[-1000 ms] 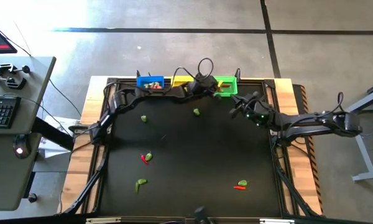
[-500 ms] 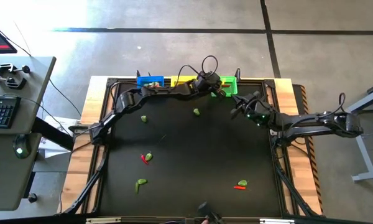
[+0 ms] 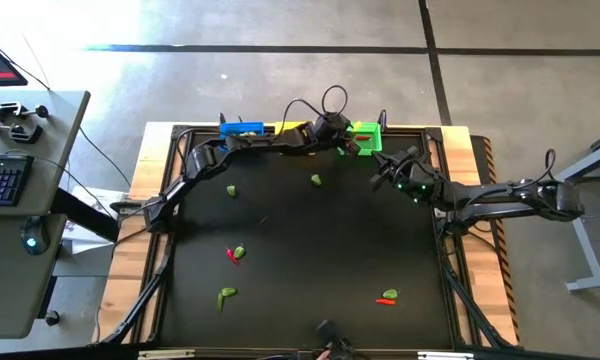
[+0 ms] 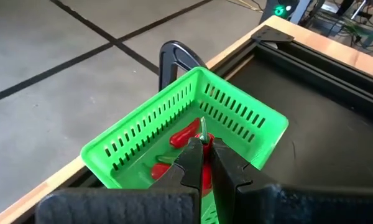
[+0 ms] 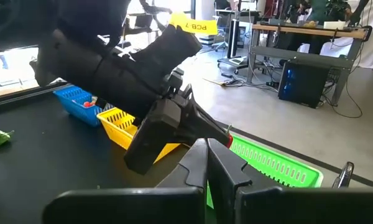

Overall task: Sort produce into baskets
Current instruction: Put the red chili pepper into the green bin, then put the green chili pepper into the green bin

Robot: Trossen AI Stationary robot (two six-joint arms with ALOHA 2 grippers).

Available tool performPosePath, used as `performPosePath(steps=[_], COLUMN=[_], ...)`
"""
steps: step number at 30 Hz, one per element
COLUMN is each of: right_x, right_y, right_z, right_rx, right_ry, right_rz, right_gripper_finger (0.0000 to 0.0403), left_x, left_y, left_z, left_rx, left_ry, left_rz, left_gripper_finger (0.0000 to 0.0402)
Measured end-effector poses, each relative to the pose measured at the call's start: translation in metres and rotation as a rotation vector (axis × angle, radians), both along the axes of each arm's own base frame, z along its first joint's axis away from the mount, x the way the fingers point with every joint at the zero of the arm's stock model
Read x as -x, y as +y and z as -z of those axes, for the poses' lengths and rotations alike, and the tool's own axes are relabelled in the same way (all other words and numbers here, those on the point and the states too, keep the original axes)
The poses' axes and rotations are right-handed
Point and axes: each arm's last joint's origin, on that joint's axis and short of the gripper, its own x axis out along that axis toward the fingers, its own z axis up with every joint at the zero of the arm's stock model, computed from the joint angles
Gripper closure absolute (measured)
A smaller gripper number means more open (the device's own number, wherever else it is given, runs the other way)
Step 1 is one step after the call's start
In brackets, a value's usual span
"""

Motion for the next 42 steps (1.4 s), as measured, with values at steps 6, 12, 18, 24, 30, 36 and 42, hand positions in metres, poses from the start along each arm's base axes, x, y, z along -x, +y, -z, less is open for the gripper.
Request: performPosePath(steps=[6,12,18,24,30,36,42], right_x=[0.000,0.000,0.000,0.000,0.000,0.000,0.000], right_y=[0.000,0.000,0.000,0.000,0.000,0.000,0.000], right_z=[0.000,0.000,0.001,0.001,0.001,0.001,0.001], right_rx=[0.000,0.002,0.000,0.000,0.000,0.004,0.013], right_ry=[0.000,0.003,0.011,0.012,0.013,0.022,0.033], right_rz=[0.000,0.000,0.000,0.000,0.000,-0.001,-0.003], right_gripper_finger=[0.0403,0.0403,0.0403,0.0403,0.0403,0.0403,0.0403], left_x=[0.000,0.000,-0.001,-0.002,-0.003,-0.004,-0.008], left_y=[0.002,0.007,0.007,0.007,0.006,0.007,-0.005], left_z=[0.007,0.029,0.030,0.029,0.028,0.026,0.018], left_rx=[0.039,0.089,0.112,0.109,0.093,0.070,-0.052], left_ry=[0.000,0.024,-0.006,-0.015,-0.016,-0.030,0.017], left_rz=[0.014,0.004,0.002,0.008,0.025,0.035,0.068], left_gripper_finger=[0.0401,0.0401,0.0395,0.0359,0.0319,0.0315,0.0366])
